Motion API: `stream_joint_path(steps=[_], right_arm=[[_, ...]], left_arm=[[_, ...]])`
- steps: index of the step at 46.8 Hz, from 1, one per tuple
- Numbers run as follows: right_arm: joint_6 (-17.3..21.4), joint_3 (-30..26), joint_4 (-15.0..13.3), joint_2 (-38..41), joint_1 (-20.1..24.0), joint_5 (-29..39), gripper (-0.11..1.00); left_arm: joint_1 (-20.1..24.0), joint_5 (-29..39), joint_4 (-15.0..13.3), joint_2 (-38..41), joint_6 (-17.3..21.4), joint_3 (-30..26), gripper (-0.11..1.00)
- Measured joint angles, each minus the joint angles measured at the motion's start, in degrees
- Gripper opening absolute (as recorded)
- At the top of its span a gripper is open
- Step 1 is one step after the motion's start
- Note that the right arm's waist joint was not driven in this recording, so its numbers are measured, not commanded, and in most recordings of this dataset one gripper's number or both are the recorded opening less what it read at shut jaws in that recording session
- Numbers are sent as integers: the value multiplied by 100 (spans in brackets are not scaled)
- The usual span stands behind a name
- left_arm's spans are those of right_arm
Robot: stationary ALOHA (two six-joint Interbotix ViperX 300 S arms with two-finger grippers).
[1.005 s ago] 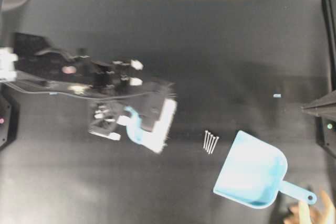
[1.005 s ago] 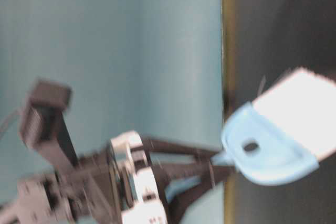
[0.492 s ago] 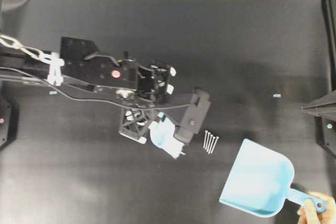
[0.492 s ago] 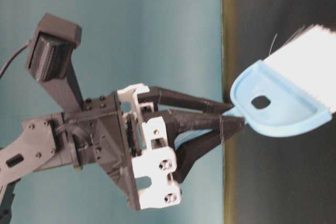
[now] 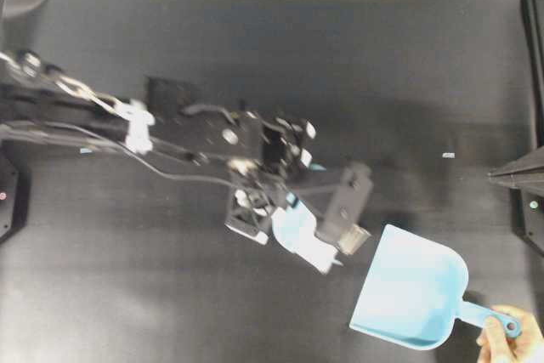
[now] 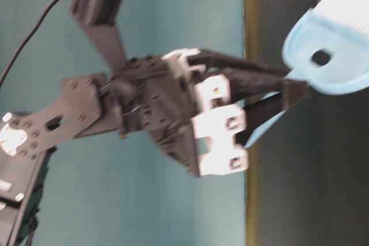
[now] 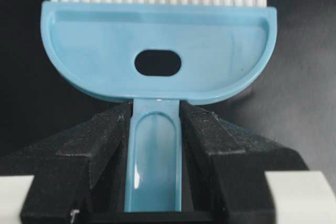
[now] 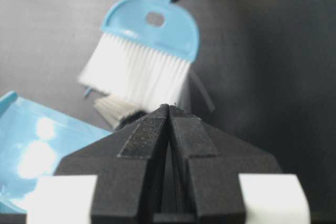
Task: Hold the dustpan with a person, while the left arm uses a hand brush to gather the screws into the dustpan.
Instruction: 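Sweep the brush toward the dustpan, pushing the screws inside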
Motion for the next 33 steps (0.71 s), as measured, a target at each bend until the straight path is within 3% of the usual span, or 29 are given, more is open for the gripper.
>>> stream_joint_path(steps=[33], right_arm=[[0,9,0,0,0,0,0]], left_arm=[[-431,-1169,18,984,-88,-1415,31]])
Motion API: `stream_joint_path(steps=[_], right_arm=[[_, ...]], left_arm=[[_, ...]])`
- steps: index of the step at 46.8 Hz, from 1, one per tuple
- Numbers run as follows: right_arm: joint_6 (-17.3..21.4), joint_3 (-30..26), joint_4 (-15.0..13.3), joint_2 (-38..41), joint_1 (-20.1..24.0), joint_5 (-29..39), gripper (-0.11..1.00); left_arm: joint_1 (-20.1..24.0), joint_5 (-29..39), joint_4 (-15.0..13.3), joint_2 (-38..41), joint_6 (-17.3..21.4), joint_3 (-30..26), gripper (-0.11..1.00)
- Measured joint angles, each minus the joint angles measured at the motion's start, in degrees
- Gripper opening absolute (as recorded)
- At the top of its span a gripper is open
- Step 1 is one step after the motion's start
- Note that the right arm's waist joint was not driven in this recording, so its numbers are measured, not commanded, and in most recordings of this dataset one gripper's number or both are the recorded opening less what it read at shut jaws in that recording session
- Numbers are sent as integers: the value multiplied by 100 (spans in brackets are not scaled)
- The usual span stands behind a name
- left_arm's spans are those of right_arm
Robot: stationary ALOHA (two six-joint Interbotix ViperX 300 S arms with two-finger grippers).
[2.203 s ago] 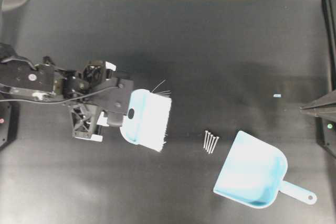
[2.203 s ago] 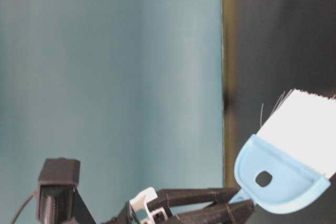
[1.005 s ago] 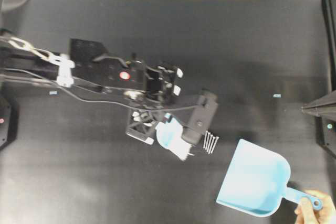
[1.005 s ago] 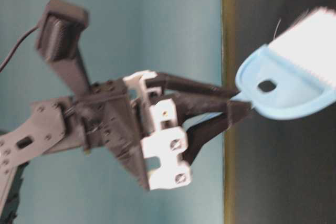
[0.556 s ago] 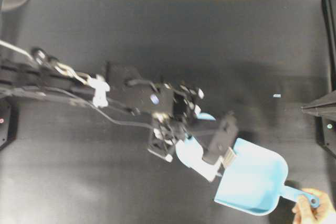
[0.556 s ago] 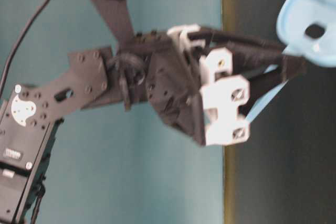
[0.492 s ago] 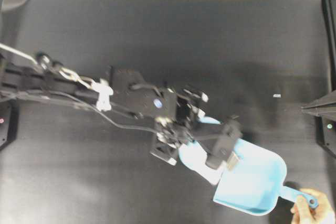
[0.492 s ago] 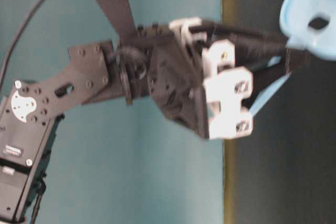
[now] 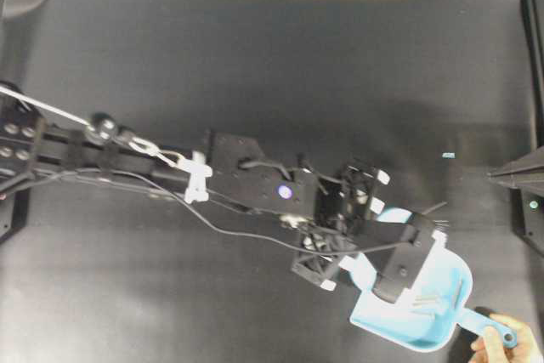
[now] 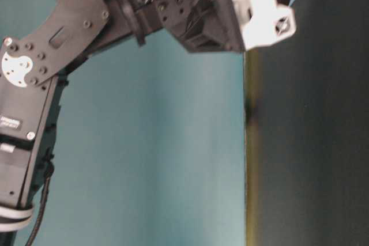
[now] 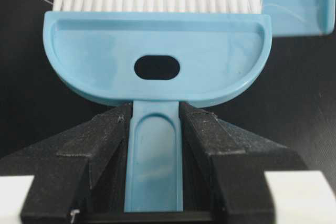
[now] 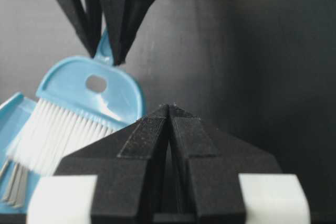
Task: Hold the dustpan with a person, while the left arm uses a hand brush to gather the screws into the dustpan.
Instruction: 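Sweep the brush toward the dustpan, pushing the screws inside, then lift the brush out of the dustpan and pull it back left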
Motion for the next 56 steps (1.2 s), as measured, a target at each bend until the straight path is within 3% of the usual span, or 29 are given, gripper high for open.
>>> stream_joint_path(steps=[12,21,30,45,56], right_arm=[[0,0,0,0,0,0,0],[0,0,0,0,0,0,0],[9,0,0,0,0,0,0],[0,0,0,-9,0,0,0],[0,0,0,-9,0,0,0]], left_arm=[[9,-343,-9,-44,-18,-18,31],[26,-369,-9,-642,-18,299,31],[-18,-606,-9,-1292,-176,993,31],[-272,-2162,-9,-2004,-360,2347,31],[-431,-2786,-9,-2268,-606,2962,31]])
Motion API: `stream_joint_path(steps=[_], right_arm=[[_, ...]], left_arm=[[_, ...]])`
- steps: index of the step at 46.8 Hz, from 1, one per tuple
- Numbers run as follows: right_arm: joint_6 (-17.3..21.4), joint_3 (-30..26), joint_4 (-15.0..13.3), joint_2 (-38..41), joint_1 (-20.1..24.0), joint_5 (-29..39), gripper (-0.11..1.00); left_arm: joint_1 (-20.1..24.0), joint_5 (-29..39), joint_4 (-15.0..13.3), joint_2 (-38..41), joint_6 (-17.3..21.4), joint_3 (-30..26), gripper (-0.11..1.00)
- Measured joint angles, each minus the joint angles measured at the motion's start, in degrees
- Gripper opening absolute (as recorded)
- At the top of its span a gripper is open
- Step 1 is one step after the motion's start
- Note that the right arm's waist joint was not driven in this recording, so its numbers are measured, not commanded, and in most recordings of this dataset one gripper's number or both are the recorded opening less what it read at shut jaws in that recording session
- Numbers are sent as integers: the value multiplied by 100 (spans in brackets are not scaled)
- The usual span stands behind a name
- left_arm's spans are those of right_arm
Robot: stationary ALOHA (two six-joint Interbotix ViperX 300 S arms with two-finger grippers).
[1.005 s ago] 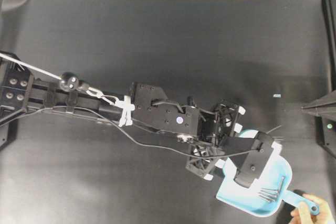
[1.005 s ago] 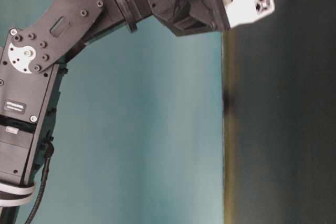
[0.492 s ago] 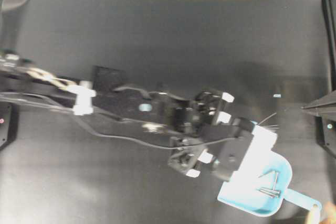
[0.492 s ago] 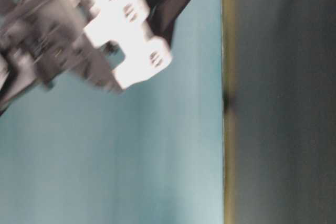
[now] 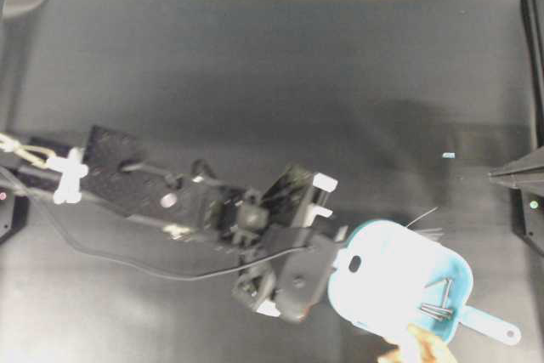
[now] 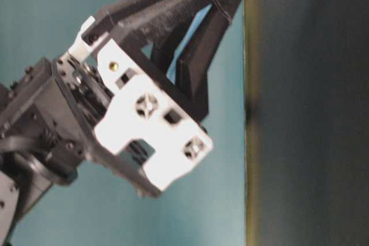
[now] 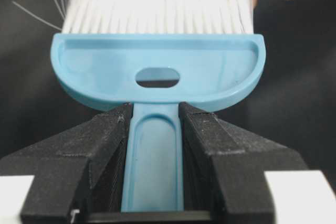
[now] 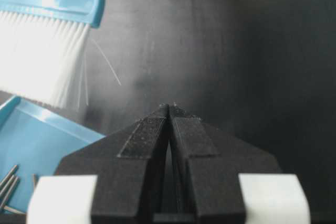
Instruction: Hold the dustpan with a person, while the left arm uses a hand brush to gather the screws into the dustpan.
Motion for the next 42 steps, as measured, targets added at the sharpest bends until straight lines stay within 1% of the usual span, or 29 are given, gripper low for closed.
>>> stream_joint_path(steps=[6,22,33,38,42], right_arm=[[0,0,0,0,0,-9,0],[0,0,0,0,0,-9,0],[0,0,0,0,0,0,0],[0,0,0,0,0,0,0],[0,0,0,0,0,0,0]], left_arm=[[-70,-62,0,-88,-79,185,31],[-97,-343,0,-360,-70,677,31],[-53,-598,0,-853,-88,1354,31],[26,-888,0,-1125,-149,1784,31],[105,-1239,0,-1327,-299,2127,31]])
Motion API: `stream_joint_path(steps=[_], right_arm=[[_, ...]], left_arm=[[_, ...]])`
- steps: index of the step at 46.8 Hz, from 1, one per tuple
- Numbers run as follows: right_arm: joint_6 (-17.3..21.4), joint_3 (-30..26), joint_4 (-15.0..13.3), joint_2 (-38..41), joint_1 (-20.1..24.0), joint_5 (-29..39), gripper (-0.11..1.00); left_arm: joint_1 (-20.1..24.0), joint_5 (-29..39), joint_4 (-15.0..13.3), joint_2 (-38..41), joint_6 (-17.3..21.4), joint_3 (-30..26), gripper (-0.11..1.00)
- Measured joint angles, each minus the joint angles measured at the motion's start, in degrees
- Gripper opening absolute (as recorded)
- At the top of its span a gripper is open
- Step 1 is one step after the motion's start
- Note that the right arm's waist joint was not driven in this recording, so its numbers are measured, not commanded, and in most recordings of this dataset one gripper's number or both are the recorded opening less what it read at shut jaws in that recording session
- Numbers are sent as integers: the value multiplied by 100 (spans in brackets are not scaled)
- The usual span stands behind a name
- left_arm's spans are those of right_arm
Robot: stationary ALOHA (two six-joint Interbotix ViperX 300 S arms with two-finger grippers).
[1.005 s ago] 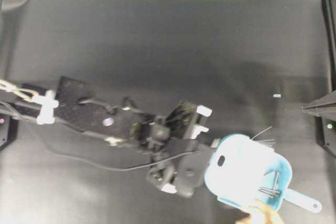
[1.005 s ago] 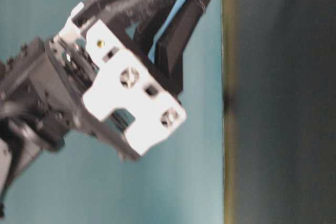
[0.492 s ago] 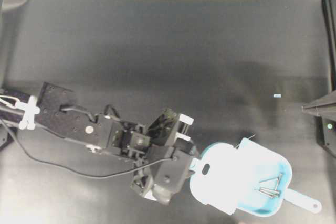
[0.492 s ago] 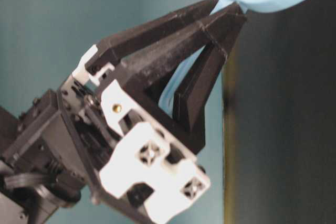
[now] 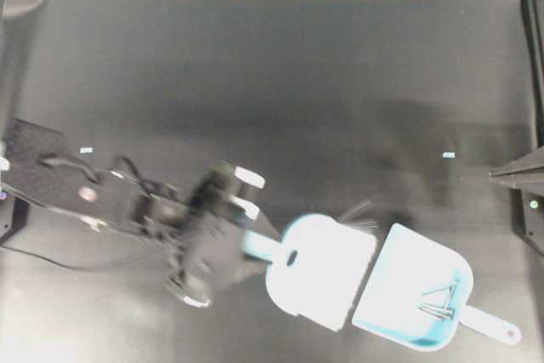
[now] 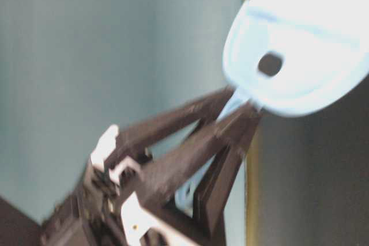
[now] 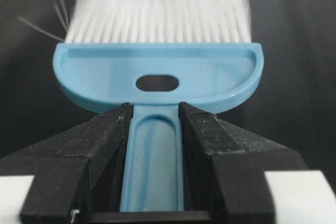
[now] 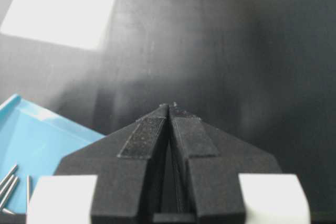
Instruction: Hold the dustpan with a person, while the left arm uses a hand brush to gather the screws into the dustpan.
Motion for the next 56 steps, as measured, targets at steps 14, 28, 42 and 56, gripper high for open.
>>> stream_joint_path(steps=[14,28,42,56], right_arm=[[0,0,0,-18,0,0,0],[0,0,0,-26,0,0,0],[0,0,0,-26,0,0,0],[0,0,0,-26,0,0,0]], left_arm=[[211,-545,-9,-554,-554,861,31],[229,-571,0,-668,-606,993,31],[290,-589,0,-668,-606,993,31],[352,-624,0,-729,-615,1143,31]])
